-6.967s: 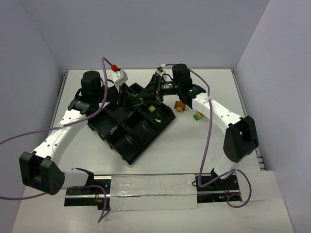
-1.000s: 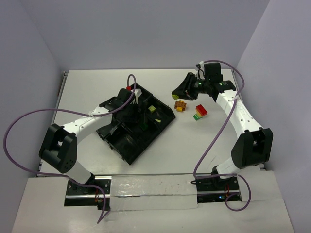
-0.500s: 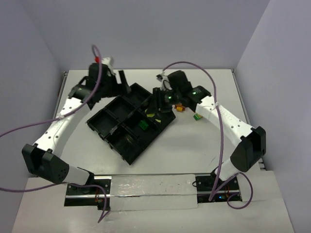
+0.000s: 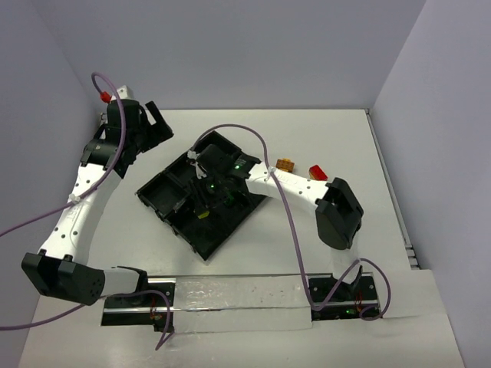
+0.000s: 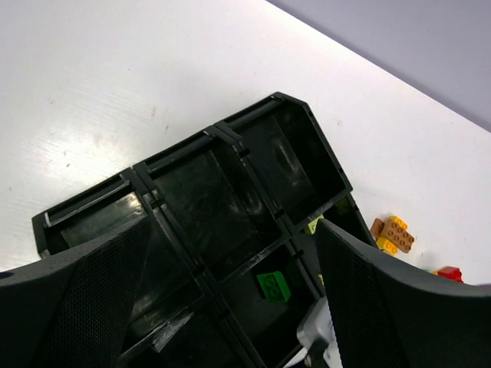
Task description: Sort the legos into containers by color
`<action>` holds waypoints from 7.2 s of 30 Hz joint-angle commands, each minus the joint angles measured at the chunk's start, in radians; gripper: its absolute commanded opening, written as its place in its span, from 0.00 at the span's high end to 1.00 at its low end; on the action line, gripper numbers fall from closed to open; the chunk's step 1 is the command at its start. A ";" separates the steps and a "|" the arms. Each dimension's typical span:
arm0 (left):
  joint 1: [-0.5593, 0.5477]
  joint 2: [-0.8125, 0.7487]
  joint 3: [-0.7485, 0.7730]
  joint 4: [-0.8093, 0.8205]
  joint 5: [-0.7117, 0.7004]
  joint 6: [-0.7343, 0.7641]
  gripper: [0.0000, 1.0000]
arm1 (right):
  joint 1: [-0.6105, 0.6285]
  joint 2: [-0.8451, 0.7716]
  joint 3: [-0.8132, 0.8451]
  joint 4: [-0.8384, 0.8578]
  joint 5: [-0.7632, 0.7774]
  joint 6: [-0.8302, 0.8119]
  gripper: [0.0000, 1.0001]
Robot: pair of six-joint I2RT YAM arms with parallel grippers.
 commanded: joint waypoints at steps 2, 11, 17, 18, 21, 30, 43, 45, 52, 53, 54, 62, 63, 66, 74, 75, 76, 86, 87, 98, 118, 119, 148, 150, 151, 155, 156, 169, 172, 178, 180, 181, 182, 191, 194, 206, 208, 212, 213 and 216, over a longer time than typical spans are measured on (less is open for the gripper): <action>0.017 -0.057 -0.029 0.042 -0.066 -0.031 0.06 | 0.018 0.051 0.120 -0.011 0.058 -0.018 0.87; 0.021 -0.034 -0.040 0.051 -0.061 -0.022 0.06 | 0.040 0.110 0.229 -0.074 0.092 -0.029 0.23; 0.021 -0.029 -0.037 0.059 -0.061 -0.018 0.06 | 0.023 0.043 0.250 -0.099 0.166 -0.028 0.27; 0.021 -0.027 -0.034 0.058 -0.064 -0.017 0.06 | 0.009 0.025 0.242 -0.100 0.184 -0.023 0.27; 0.021 -0.021 -0.028 0.056 -0.068 -0.009 0.06 | -0.067 -0.089 0.176 -0.089 0.226 0.001 0.28; 0.018 0.019 -0.018 0.080 -0.009 0.007 0.06 | -0.566 -0.460 -0.314 0.010 0.286 0.115 0.28; -0.037 0.131 0.072 0.078 0.105 0.078 0.06 | -0.833 -0.418 -0.387 -0.001 0.404 0.071 0.26; -0.042 0.147 0.084 0.068 0.113 0.082 0.06 | -0.832 -0.375 -0.342 -0.016 0.380 0.060 0.25; -0.045 0.208 0.128 0.043 0.112 0.105 0.06 | -0.638 -0.304 -0.252 0.003 0.441 0.098 0.29; -0.045 0.213 0.133 0.038 0.108 0.109 0.06 | -0.614 -0.275 -0.206 -0.011 0.477 0.091 0.29; -0.045 0.214 0.137 0.035 0.107 0.112 0.06 | -0.611 -0.268 -0.200 -0.028 0.482 0.088 0.29; -0.045 0.218 0.161 0.022 0.085 0.141 0.06 | -0.577 0.023 0.096 -0.188 0.601 0.012 0.27; -0.045 0.222 0.163 0.021 0.085 0.140 0.06 | -0.577 0.046 0.114 -0.213 0.595 0.015 0.25; -0.047 0.228 0.163 0.018 0.093 0.139 0.06 | -0.583 0.110 0.176 -0.249 0.565 0.052 0.17; -0.047 0.219 0.152 0.017 0.095 0.141 0.06 | -0.599 0.171 0.217 -0.304 0.592 0.163 0.00; -0.047 0.217 0.150 0.017 0.096 0.142 0.06 | -0.603 0.173 0.208 -0.302 0.592 0.177 0.00; -0.047 0.217 0.149 0.017 0.097 0.141 0.06 | -0.603 0.173 0.198 -0.296 0.583 0.177 0.00; -0.047 0.208 0.137 0.016 0.101 0.143 0.06 | -0.611 0.201 0.153 -0.255 0.529 0.194 0.00; -0.047 0.207 0.137 0.016 0.100 0.143 0.06 | -0.613 0.205 0.153 -0.254 0.526 0.196 0.00; -0.047 0.218 0.139 0.019 0.111 0.138 0.06 | -0.619 0.202 0.132 -0.235 0.510 0.172 0.00; -0.050 0.217 0.141 0.017 0.121 0.141 0.06 | -0.628 0.243 0.138 -0.186 0.490 0.160 0.02; -0.050 0.217 0.141 0.017 0.120 0.141 0.06 | -0.629 0.244 0.139 -0.186 0.488 0.158 0.03; -0.063 0.228 0.156 0.016 0.132 0.151 0.06 | -0.632 0.160 0.097 -0.166 0.460 0.129 0.57; -0.065 0.228 0.156 0.020 0.137 0.159 0.06 | -0.635 0.121 0.077 -0.166 0.436 0.125 0.57; -0.067 0.227 0.154 0.026 0.142 0.165 0.06 | -0.634 0.104 0.062 -0.166 0.417 0.120 0.57; -0.096 0.212 0.128 0.081 0.195 0.219 0.06 | -0.641 -0.015 0.004 -0.166 0.347 0.108 0.57; -0.113 0.203 0.113 0.110 0.225 0.245 0.06 | -0.643 -0.061 -0.004 -0.172 0.326 0.108 0.58; -0.180 0.037 -0.151 0.474 0.740 0.444 0.09 | -0.652 -0.316 -0.040 -0.210 -0.118 0.003 0.58; -0.182 -0.005 -0.225 0.572 0.941 0.443 0.10 | -0.653 -0.330 -0.051 -0.186 -0.266 -0.001 0.59; -0.216 0.046 -0.191 0.559 1.088 0.431 0.10 | -0.652 -0.325 -0.077 -0.115 -0.478 0.017 0.59; -0.230 0.064 -0.179 0.544 1.077 0.443 0.10 | -0.652 -0.322 -0.085 -0.098 -0.501 0.024 0.59; -0.239 0.077 -0.173 0.542 1.072 0.447 0.10 | -0.652 -0.319 -0.090 -0.089 -0.528 0.026 0.59; -0.243 0.084 -0.169 0.541 1.066 0.447 0.10 | -0.652 -0.319 -0.092 -0.087 -0.537 0.029 0.59; -0.254 0.089 -0.177 0.579 0.914 0.405 0.11 | -0.652 -0.327 -0.125 -0.019 -0.581 0.091 0.59; -0.254 0.055 -0.232 0.644 0.876 0.379 0.11 | -0.652 -0.329 -0.142 0.004 -0.594 0.123 0.59; -0.259 0.112 -0.204 0.712 0.930 0.164 0.16 | -0.652 -0.342 -0.144 0.015 -0.515 0.152 0.60; -0.257 0.138 -0.198 0.742 0.969 0.024 0.18 | -0.652 -0.348 -0.133 -0.001 -0.470 0.149 0.60; -0.250 0.199 -0.191 0.802 1.011 -0.230 0.23 | -0.652 -0.363 -0.118 -0.029 -0.391 0.125 0.61; -0.247 0.212 -0.196 0.834 1.034 -0.292 0.25 | -0.652 -0.366 -0.114 -0.035 -0.372 0.118 0.61; -0.246 0.235 -0.248 1.014 1.083 -0.500 0.27 | -0.652 -0.372 -0.103 -0.060 -0.322 0.097 0.61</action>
